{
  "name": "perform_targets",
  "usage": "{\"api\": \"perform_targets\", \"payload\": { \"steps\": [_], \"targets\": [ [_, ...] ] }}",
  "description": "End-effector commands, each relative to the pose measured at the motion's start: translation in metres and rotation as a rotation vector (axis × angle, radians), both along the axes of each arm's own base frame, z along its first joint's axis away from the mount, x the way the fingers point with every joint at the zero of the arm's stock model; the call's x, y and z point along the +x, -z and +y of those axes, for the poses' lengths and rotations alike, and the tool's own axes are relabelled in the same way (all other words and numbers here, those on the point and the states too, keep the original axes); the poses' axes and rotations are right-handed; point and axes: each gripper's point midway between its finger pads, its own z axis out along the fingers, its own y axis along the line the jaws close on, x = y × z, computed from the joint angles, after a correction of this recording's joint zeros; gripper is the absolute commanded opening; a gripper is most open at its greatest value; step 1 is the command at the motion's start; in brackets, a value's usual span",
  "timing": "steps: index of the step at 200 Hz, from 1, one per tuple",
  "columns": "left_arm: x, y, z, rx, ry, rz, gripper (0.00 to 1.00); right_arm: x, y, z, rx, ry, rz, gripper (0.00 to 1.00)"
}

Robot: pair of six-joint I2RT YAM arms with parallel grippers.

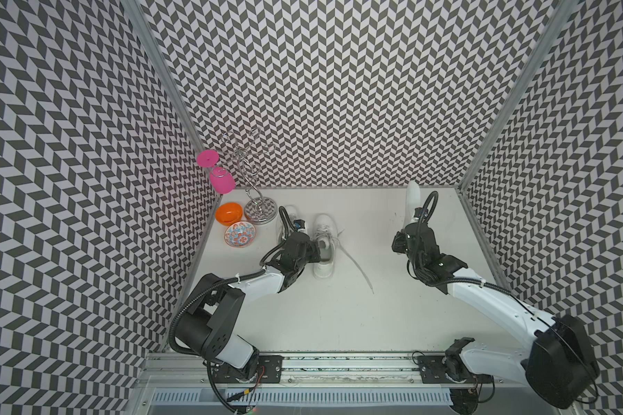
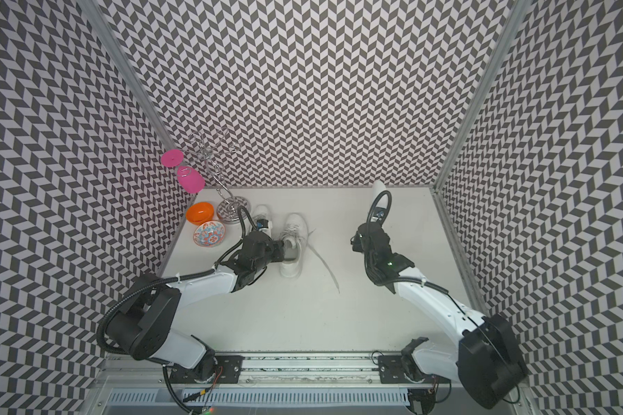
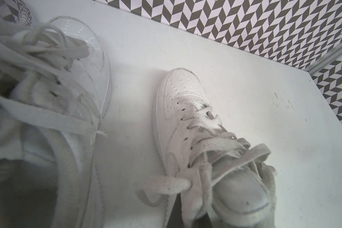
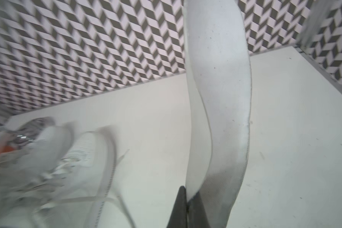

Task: Remove the insole from the shoe
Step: Place the insole at the center of the board.

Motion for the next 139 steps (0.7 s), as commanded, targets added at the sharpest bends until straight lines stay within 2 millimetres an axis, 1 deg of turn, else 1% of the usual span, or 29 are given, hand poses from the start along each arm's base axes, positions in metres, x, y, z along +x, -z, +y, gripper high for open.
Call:
{"api": "perform_targets", "payload": {
  "steps": [1, 42, 71, 95, 112, 127, 139],
  "targets": [
    [0.009, -0.046, -0.01, -0.105, 0.016, -0.132, 0.0, 0.01, 0.013, -0.038, -0.044, 0.11, 0.022, 0.0],
    [0.006, -0.05, -0.01, -0.119, 0.021, -0.141, 0.0, 0.016, 0.043, -0.095, -0.073, 0.264, 0.111, 0.0],
    [0.005, -0.05, -0.01, -0.124, 0.024, -0.139, 0.0, 0.018, 0.067, -0.124, -0.074, 0.338, 0.185, 0.0],
    [0.005, -0.05, -0.011, -0.127, 0.027, -0.139, 0.0, 0.017, 0.089, -0.138, -0.08, 0.375, 0.264, 0.0],
    [0.005, -0.05, -0.011, -0.13, 0.03, -0.138, 0.0, 0.014, 0.111, -0.147, -0.088, 0.401, 0.347, 0.0],
    [0.005, -0.051, -0.012, -0.133, 0.03, -0.14, 0.0, 0.011, 0.132, -0.148, -0.082, 0.394, 0.438, 0.0],
    [0.004, -0.05, -0.011, -0.133, 0.03, -0.138, 0.0, 0.011, 0.146, -0.143, -0.072, 0.37, 0.48, 0.0]
  ]
}}
